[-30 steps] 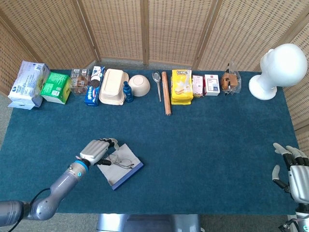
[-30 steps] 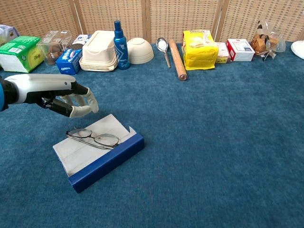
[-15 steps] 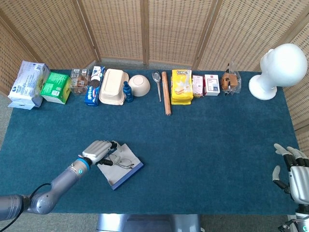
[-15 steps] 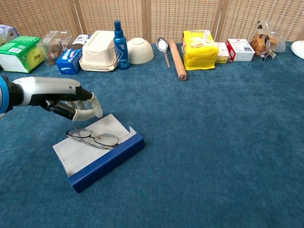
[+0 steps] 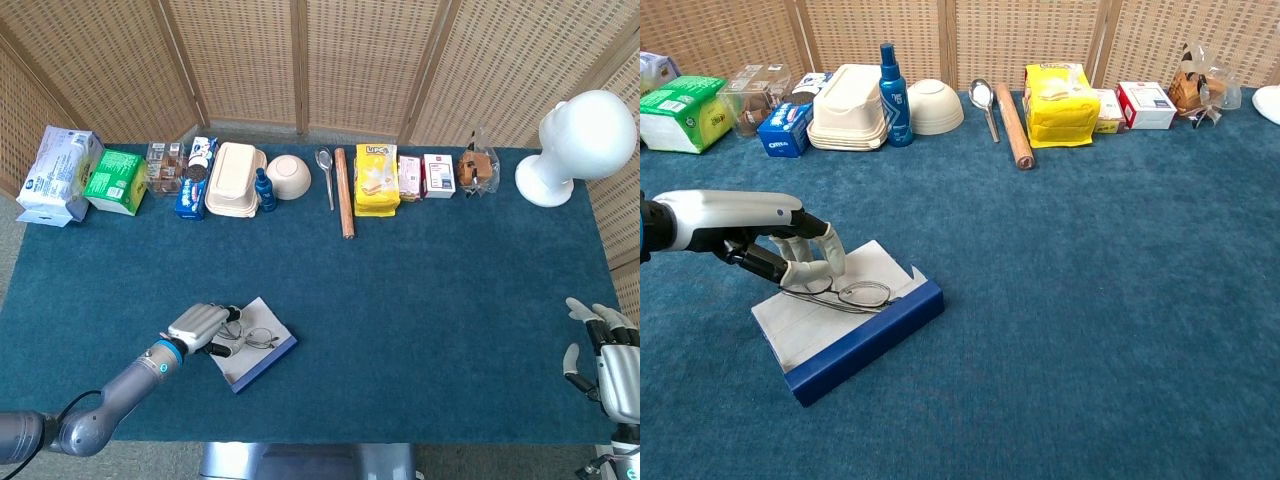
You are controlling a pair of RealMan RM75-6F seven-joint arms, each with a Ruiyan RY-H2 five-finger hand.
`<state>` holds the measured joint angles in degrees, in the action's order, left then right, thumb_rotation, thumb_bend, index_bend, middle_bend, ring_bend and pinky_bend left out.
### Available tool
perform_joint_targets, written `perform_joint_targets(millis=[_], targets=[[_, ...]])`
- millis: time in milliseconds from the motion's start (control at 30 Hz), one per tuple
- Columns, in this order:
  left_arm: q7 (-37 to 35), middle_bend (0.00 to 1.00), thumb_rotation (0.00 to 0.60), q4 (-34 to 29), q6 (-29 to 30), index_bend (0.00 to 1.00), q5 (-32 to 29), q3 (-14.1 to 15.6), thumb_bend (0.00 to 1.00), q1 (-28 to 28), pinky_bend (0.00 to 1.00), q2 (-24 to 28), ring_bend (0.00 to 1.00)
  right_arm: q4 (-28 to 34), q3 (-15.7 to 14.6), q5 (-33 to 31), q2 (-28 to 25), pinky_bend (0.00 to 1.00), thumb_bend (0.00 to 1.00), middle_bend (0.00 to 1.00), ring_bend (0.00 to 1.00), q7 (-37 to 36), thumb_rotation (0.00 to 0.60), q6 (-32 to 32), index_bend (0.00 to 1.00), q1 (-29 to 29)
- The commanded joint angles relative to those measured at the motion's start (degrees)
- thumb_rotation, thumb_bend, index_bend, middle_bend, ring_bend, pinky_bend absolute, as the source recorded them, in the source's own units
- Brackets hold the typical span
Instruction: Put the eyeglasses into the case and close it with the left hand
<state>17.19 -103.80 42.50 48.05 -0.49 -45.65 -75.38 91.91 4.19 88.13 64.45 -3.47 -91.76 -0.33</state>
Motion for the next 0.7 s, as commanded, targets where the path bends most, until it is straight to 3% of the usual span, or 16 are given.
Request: perform_joint_targets(millis=[33, 700], targets=[[-0.18, 0.27, 0.283, -0.05, 0.07, 0.3, 0.1, 0.25, 0.44, -0.06, 0.24, -0.1, 0.29, 0.07, -0.02, 0.0, -0.04, 0.2, 0.68, 0.31, 0.17, 0.05, 0.502, -0.12, 0.17, -0.09], [-4.73, 0.27, 0.284, -6.96, 0.37, 0.3, 7.68, 2.14, 0.44, 1.89, 0.24, 2.74, 0.29, 1.06, -0.01, 0.47, -0.27, 0.2, 0.68, 0.31, 0.17, 0.96, 0.504, -0.09, 0.17, 0.04]])
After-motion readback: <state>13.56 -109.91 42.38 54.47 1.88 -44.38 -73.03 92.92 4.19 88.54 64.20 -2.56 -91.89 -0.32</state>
